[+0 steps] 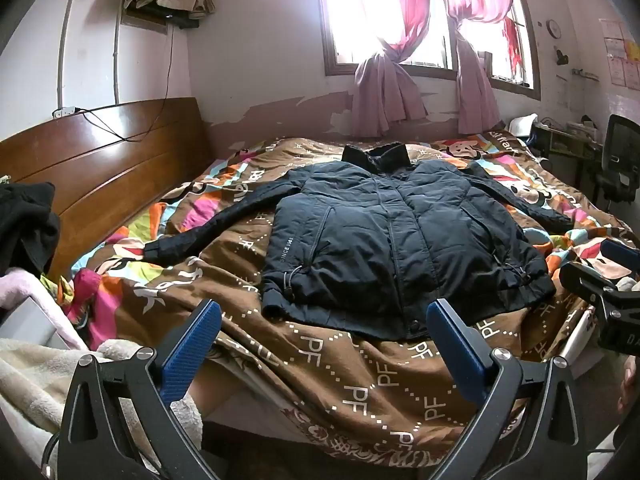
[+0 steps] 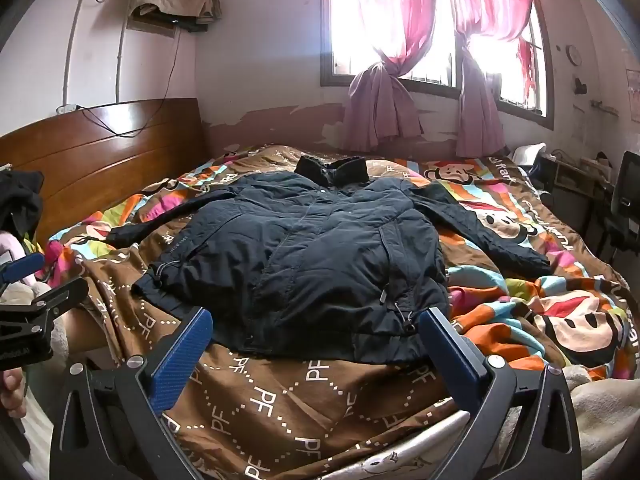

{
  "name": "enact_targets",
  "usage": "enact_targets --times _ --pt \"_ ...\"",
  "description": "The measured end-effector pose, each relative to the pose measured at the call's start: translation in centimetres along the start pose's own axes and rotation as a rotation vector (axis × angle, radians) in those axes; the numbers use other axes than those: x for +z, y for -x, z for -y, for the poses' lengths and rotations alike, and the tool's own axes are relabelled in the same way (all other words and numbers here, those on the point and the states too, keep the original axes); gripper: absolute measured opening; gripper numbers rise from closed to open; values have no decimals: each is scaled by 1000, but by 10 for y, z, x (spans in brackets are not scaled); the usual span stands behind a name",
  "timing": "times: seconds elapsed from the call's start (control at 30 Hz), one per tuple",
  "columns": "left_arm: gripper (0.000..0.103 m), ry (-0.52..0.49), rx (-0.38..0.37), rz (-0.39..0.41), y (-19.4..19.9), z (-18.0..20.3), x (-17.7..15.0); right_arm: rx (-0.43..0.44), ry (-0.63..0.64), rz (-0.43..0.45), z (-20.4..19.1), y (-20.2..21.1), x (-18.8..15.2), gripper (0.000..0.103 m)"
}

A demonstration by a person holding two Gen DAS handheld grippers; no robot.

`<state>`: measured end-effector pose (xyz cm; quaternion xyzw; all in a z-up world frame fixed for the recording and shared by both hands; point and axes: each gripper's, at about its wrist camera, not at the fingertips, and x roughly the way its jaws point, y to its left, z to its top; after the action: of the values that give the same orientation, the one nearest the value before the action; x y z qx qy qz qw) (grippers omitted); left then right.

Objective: Fold large clothes

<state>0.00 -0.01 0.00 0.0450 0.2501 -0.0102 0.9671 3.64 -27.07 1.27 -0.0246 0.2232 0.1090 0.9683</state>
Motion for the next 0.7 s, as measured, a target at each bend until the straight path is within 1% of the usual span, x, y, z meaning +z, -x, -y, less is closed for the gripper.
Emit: enact_targets --times 0.7 --pt "101 -1 -4 -1 0 1 0 4 -8 -3 1 -1 0 103"
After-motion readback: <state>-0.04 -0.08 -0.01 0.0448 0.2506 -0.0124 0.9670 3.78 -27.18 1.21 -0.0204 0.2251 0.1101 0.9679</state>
